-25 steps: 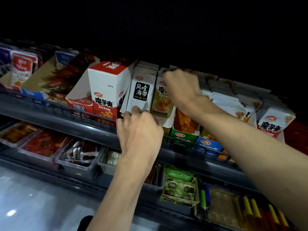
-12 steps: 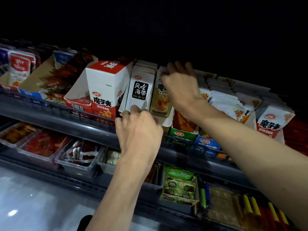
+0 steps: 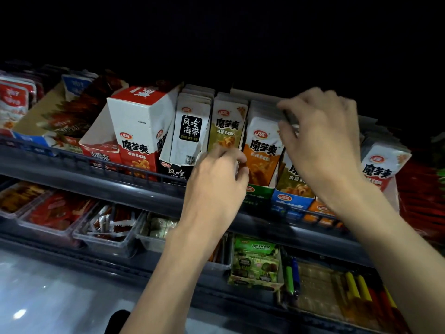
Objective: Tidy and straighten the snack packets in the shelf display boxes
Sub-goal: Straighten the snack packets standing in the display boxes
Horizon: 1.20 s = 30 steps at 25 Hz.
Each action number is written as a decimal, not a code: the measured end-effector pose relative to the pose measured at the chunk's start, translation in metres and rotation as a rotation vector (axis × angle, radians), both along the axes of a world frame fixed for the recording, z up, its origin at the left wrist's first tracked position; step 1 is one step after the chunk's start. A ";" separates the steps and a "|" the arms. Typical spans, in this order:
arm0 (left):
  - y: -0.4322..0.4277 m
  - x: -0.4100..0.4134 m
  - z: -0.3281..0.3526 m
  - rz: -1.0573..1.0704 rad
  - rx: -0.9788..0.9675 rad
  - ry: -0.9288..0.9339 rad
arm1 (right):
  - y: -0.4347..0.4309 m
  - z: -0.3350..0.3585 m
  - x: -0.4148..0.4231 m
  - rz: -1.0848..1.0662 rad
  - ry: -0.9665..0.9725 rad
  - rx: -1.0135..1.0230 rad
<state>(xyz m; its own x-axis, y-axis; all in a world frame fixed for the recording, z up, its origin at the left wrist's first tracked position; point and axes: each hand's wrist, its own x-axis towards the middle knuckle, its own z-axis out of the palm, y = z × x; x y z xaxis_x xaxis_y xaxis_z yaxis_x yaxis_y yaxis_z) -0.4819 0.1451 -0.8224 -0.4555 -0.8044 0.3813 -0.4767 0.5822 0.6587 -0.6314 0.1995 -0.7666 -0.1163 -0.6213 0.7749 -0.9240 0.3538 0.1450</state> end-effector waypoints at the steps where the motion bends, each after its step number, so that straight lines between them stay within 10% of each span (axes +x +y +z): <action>1: 0.002 -0.002 -0.001 0.001 -0.013 -0.030 | 0.004 -0.009 -0.005 -0.018 -0.010 0.055; 21: 0.001 -0.015 -0.015 0.078 -0.025 0.123 | 0.008 -0.034 0.000 0.321 -0.303 -0.164; 30: 0.025 -0.015 -0.001 -0.319 -0.082 0.497 | 0.046 0.004 0.002 0.796 -1.066 -0.475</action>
